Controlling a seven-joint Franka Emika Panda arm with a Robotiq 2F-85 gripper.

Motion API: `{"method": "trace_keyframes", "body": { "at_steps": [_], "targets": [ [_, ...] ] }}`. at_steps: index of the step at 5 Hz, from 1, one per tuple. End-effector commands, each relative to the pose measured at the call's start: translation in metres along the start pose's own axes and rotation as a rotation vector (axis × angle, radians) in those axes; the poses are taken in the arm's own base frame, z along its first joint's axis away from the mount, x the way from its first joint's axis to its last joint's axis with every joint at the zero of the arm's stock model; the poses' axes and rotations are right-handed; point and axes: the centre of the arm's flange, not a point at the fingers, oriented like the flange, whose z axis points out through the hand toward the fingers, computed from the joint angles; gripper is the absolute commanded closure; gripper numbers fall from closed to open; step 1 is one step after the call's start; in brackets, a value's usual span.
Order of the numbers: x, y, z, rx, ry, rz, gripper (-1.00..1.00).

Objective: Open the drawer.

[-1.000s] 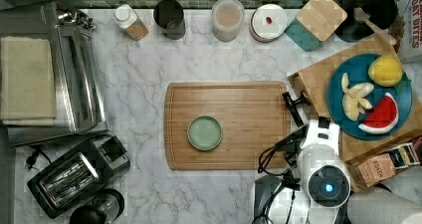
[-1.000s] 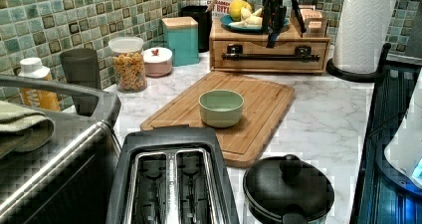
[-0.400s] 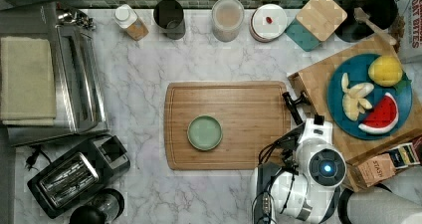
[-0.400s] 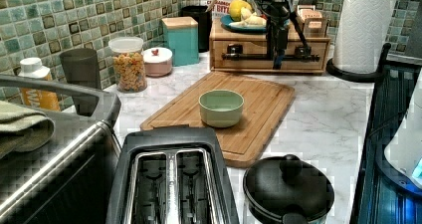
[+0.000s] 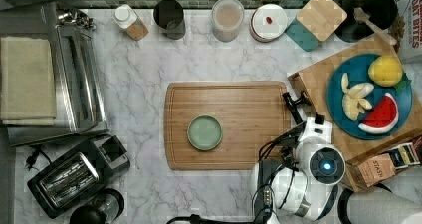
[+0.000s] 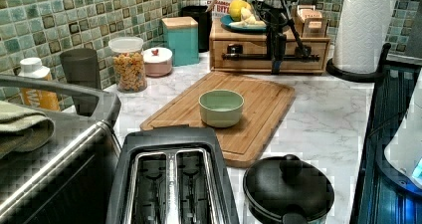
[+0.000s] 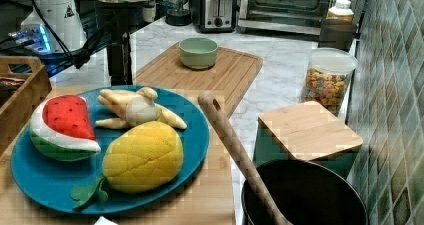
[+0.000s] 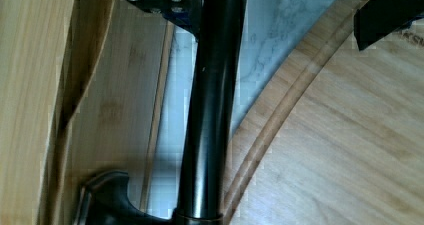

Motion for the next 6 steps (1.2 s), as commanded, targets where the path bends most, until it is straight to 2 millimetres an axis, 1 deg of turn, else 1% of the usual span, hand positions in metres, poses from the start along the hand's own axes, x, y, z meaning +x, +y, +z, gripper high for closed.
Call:
{"method": "trace_keyframes", "body": {
  "at_steps": [1,2,3,4,5,6],
  "targets": [
    [0.017,0.033,0.007,-0.07,0.088,0.01,-1.0],
    [0.022,0.023,-0.009,-0.022,0.059,0.009,-1.0],
    [0.026,0.002,-0.027,-0.01,0.031,0.029,-1.0],
    [0.024,-0.009,-0.027,0.036,0.057,-0.035,-1.0],
    [0.028,-0.013,-0.007,0.061,0.102,-0.044,-1.0],
    [0.029,-0.023,0.009,0.015,0.162,-0.012,-1.0]
  ]
}}
